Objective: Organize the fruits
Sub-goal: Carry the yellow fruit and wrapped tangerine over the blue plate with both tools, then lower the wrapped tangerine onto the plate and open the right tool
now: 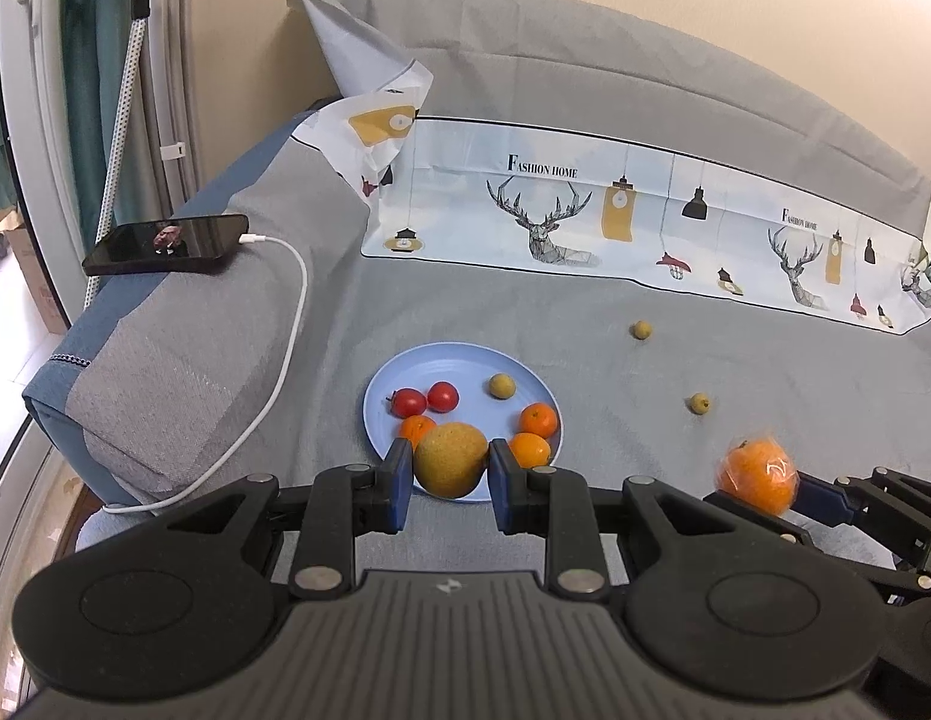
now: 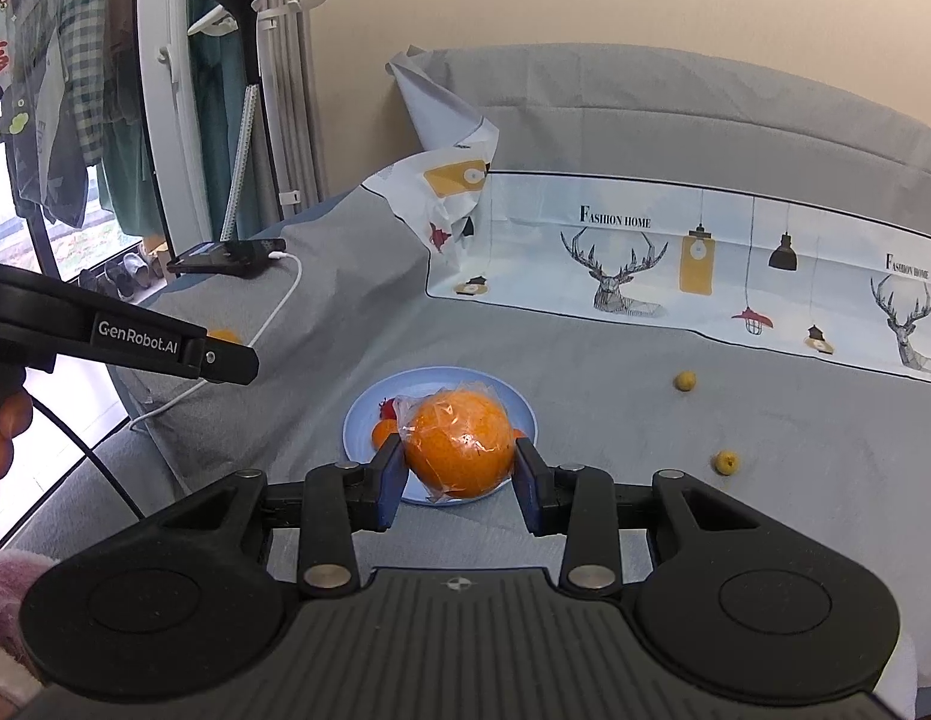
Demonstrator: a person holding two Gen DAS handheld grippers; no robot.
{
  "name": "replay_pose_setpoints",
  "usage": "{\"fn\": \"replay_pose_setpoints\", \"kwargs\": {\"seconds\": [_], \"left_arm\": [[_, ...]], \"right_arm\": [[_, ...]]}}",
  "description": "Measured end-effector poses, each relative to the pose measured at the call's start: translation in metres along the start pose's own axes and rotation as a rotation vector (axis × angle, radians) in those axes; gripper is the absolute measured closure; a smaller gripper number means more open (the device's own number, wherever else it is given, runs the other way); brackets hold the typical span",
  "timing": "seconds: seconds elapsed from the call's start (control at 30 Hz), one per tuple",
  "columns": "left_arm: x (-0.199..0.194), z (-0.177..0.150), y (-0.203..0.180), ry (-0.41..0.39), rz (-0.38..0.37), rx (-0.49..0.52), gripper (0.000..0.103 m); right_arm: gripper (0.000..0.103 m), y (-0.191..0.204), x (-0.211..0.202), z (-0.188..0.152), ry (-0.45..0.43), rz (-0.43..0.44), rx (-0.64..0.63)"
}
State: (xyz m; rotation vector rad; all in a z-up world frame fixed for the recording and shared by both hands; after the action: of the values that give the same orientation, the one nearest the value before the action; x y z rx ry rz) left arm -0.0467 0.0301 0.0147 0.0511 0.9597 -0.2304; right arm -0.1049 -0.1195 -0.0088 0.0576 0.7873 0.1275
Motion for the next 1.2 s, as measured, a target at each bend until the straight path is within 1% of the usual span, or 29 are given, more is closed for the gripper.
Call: {"fn": "replay_pose_setpoints", "kwargs": {"seconds": [0.4,0.73,1.03,1.2], "left_arm": [[0.011,0.0,0.004,0.021,0.003,-0.009,0.073],[0.027,0.001,0.006,0.052,0.009,-0.008,0.073],[0.054,0.011,0.007,0.086,0.02,-0.002,0.073],[0.075,0.02,0.005,0.123,0.003,0.001,0.073]], "right_arm": [[0.064,0.0,0.012,0.0,0.035,0.005,-0.007],[0.064,-0.001,0.028,-0.001,0.058,-0.009,-0.011],[0.064,0.002,0.051,0.003,0.079,-0.021,-0.038],[0.064,0.002,0.073,0.006,0.108,-0.013,-0.043]]}}
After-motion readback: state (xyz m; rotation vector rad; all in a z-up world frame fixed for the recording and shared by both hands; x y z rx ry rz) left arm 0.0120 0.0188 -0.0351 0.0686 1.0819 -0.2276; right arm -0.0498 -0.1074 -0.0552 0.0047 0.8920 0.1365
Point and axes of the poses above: each gripper's, at about its wrist camera, not at the fingertips, and x roughly the way its jaws point, y to its left, z to its top, the point moved 5 cm from there along x, roughly the way its jaws point, and after that the axes turned 11 degrees about y, right-handed, at the moved point
